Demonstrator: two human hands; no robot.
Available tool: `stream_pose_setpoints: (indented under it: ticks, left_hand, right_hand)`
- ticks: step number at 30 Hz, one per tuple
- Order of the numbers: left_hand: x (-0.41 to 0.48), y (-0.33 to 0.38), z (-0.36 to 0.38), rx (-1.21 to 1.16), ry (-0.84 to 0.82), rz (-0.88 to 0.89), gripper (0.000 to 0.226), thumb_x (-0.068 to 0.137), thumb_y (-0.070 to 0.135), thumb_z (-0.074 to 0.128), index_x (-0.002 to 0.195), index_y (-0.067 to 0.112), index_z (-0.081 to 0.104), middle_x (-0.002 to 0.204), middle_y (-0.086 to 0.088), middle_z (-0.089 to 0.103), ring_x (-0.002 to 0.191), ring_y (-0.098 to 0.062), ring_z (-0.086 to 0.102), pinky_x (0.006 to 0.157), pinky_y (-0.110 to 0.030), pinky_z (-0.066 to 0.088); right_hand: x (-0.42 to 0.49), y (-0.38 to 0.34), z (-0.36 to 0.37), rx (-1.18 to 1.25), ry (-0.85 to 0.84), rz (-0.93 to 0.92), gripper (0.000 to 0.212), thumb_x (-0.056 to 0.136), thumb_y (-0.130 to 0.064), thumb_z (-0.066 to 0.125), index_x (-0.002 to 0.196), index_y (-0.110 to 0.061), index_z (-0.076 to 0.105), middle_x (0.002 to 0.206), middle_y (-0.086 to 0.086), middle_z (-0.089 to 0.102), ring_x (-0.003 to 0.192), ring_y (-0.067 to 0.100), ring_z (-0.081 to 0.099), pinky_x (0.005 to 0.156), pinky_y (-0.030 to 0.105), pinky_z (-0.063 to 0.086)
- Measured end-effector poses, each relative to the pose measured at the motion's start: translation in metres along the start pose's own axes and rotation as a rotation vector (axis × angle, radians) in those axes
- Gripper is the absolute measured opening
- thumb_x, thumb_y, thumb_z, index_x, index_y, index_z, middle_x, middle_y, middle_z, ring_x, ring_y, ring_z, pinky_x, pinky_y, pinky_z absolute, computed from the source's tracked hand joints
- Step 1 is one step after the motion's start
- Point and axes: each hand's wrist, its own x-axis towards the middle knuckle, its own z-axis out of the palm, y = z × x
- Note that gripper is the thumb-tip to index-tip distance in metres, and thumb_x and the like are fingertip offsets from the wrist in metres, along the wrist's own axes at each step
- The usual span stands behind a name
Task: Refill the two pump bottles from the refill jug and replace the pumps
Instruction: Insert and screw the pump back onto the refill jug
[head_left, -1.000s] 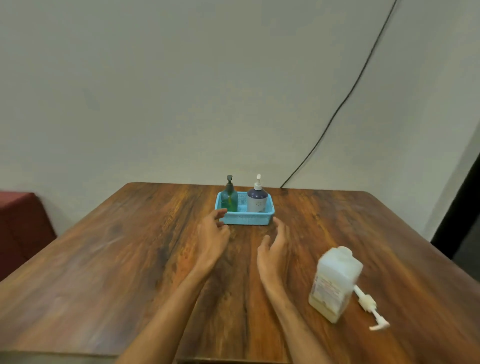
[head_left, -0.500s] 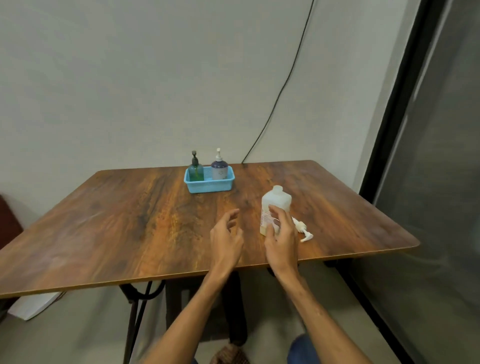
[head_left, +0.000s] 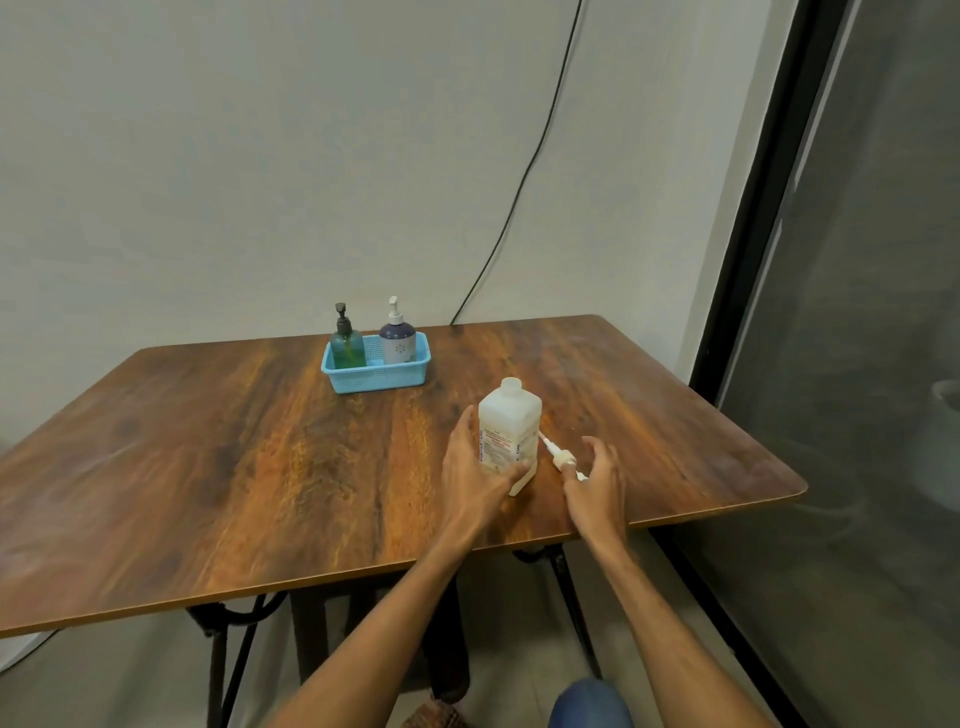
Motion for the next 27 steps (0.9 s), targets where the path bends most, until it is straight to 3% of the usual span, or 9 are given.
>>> stream_pose_setpoints:
  ticks: [6, 8, 10, 16, 20, 24, 27]
  left_hand:
    - [0.013, -0.001, 0.018, -0.054, 0.019, 0.017, 0.101, 0.068, 0.041, 0.087, 0.149, 0.027, 0.03, 0.145, 0.008, 0.048, 0.129, -0.008, 0.047, 0.106, -0.039, 0.047]
    - [0.017, -0.001, 0.019, -0.069, 0.029, 0.028, 0.093, 0.07, 0.037, 0.087, 0.146, 0.025, 0.035, 0.139, 0.012, 0.051, 0.122, -0.003, 0.049, 0.1, -0.031, 0.048]
    - [0.019, -0.001, 0.017, -0.077, 0.026, 0.029, 0.086, 0.07, 0.037, 0.086, 0.141, 0.027, 0.039, 0.13, 0.02, 0.05, 0.116, 0.001, 0.049, 0.093, -0.023, 0.047]
    - [0.025, -0.005, 0.009, -0.068, 0.004, 0.005, 0.085, 0.071, 0.032, 0.087, 0.142, 0.025, 0.041, 0.139, 0.008, 0.054, 0.115, 0.002, 0.044, 0.089, -0.022, 0.046]
    - [0.026, -0.008, 0.006, -0.073, 0.015, 0.0, 0.085, 0.069, 0.03, 0.088, 0.141, 0.024, 0.043, 0.138, 0.008, 0.055, 0.115, 0.001, 0.047, 0.091, -0.025, 0.049]
    - [0.027, -0.011, 0.002, -0.095, 0.015, -0.02, 0.085, 0.069, 0.03, 0.089, 0.14, 0.025, 0.043, 0.137, 0.007, 0.055, 0.119, -0.005, 0.052, 0.095, -0.032, 0.051]
    - [0.029, -0.013, -0.003, -0.095, 0.018, -0.013, 0.084, 0.068, 0.029, 0.089, 0.14, 0.025, 0.044, 0.136, 0.007, 0.056, 0.119, -0.007, 0.053, 0.096, -0.036, 0.053]
  right_hand:
    - [0.021, 0.022, 0.02, -0.257, -0.051, -0.029, 0.045, 0.083, -0.043, 0.074, 0.121, -0.023, 0.06, 0.116, -0.002, 0.062, 0.111, 0.021, 0.051, 0.092, 0.044, 0.048]
    - [0.026, 0.023, 0.025, -0.305, -0.025, -0.059, 0.036, 0.084, -0.041, 0.073, 0.115, -0.025, 0.064, 0.11, -0.004, 0.065, 0.106, 0.02, 0.053, 0.089, 0.044, 0.05]
    - [0.027, 0.021, 0.024, -0.205, -0.014, -0.048, 0.022, 0.088, -0.031, 0.071, 0.108, -0.026, 0.067, 0.105, -0.004, 0.067, 0.101, 0.019, 0.057, 0.082, 0.043, 0.054]
    - [0.041, -0.019, -0.029, 0.075, 0.053, -0.1, 0.024, 0.086, -0.017, 0.075, 0.105, -0.029, 0.066, 0.097, -0.008, 0.067, 0.08, 0.008, 0.063, 0.061, 0.03, 0.056]
    - [0.053, -0.075, -0.085, 0.128, 0.036, -0.193, 0.029, 0.08, -0.011, 0.08, 0.107, -0.019, 0.075, 0.096, -0.007, 0.07, 0.082, 0.004, 0.063, 0.066, 0.021, 0.053]
    - [0.055, -0.129, -0.129, 0.065, -0.039, -0.331, 0.027, 0.077, -0.01, 0.082, 0.101, -0.022, 0.079, 0.091, -0.01, 0.072, 0.082, -0.003, 0.063, 0.071, 0.011, 0.051]
    - [0.053, -0.155, -0.142, -0.013, -0.098, -0.416, 0.024, 0.077, -0.01, 0.079, 0.099, -0.021, 0.079, 0.09, -0.011, 0.071, 0.082, -0.002, 0.063, 0.065, 0.004, 0.044]
